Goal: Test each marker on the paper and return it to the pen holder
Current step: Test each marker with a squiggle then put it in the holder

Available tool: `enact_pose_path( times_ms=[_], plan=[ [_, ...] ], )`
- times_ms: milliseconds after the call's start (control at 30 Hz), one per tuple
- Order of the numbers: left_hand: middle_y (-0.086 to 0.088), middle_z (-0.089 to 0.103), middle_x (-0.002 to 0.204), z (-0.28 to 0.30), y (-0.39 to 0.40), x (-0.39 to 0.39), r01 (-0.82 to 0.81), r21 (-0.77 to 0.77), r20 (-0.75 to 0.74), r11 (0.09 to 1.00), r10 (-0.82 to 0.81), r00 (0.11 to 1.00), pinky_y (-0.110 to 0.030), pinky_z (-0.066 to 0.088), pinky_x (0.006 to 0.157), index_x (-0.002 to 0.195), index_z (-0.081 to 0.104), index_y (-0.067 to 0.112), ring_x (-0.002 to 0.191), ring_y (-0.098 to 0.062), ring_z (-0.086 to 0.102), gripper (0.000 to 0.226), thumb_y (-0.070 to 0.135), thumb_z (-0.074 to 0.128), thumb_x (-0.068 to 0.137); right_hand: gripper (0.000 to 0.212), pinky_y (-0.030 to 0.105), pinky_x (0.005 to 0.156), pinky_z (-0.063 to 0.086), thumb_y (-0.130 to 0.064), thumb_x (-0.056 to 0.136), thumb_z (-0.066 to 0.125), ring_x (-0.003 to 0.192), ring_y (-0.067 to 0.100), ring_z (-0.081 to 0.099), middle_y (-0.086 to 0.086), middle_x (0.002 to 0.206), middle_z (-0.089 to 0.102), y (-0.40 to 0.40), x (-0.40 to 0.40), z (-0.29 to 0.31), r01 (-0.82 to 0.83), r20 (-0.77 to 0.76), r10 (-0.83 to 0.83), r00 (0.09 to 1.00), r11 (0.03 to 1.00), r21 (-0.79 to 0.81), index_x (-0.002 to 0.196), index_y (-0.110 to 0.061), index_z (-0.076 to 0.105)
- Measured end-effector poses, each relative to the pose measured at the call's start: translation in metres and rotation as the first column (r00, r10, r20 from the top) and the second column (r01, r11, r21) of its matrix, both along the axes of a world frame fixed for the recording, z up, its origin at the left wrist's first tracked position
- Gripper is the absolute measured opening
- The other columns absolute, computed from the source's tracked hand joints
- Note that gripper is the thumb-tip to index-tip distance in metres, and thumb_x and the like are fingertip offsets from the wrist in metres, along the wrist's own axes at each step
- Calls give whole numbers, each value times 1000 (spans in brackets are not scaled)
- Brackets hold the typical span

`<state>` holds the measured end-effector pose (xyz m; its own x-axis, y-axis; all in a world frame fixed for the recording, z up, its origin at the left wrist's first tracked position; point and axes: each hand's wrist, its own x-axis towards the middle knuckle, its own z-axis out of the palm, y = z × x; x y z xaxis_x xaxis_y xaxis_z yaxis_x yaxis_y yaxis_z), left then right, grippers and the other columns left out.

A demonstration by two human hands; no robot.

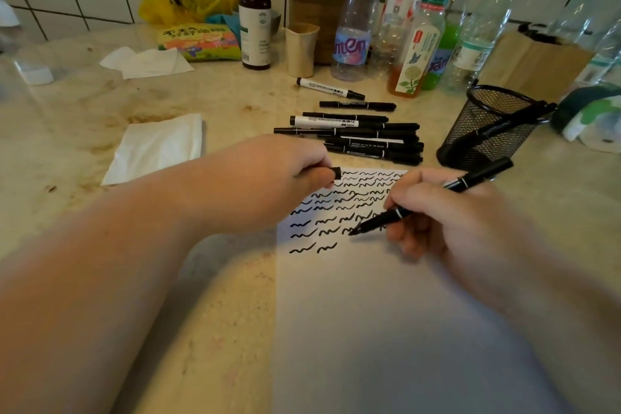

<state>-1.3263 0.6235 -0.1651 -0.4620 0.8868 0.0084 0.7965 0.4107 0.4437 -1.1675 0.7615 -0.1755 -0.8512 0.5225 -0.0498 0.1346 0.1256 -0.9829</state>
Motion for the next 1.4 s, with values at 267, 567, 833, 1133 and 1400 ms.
enact_pose_path(
  times_ms=[267, 567, 833, 1133, 1400],
  plan=[
    [17, 65, 80, -10, 0, -1, 40, -62, -52, 997, -44, 998, -26, 47, 66, 96, 63, 41, 75, -1, 58, 17, 51, 50, 92, 26, 33, 50, 47, -7, 89, 65, 50, 20, 59, 14, 59, 68, 0, 1, -3, -62, 21, 60, 998, 996, 71, 65, -16, 71],
    [17, 65, 81, -12, 0, -2, 45, -47, -67, 998, -48, 997, -26, 51, 71, 99, 66, 40, 76, -1, 59, 21, 52, 51, 92, 23, 34, 56, 52, -8, 88, 65, 53, 21, 65, 15, 64, 73, -1, 1, -3, -92, 64, 84, 994, 986, 136, 66, -14, 71],
    [16, 67, 80, -11, 0, -1, 34, -46, -41, 998, -36, 999, -28, 52, 72, 98, 66, 39, 76, -2, 60, 20, 50, 50, 93, 21, 36, 55, 51, -10, 86, 63, 51, 19, 63, 14, 62, 72, 1, 2, -3, -43, 74, 32, 997, 987, 158, 66, -9, 69],
    [15, 66, 79, -9, 0, 1, 19, -57, -34, 998, -21, 999, -28, 52, 71, 94, 65, 40, 74, -3, 60, 19, 51, 50, 93, 24, 34, 53, 50, -6, 87, 61, 49, 18, 61, 13, 59, 71, 8, 3, -5, 28, 68, -41, 997, 985, 171, 64, -7, 67],
    [20, 65, 91, -6, -1, 0, 40, -26, -38, 999, -41, 998, -23, 49, 74, 107, 66, 42, 83, 2, 57, 22, 50, 53, 91, 26, 29, 48, 42, -18, 92, 65, 48, 18, 55, 6, 54, 64, 21, 1, -9, 133, -100, -125, 987, 988, 80, 67, -13, 69]
  ],
)
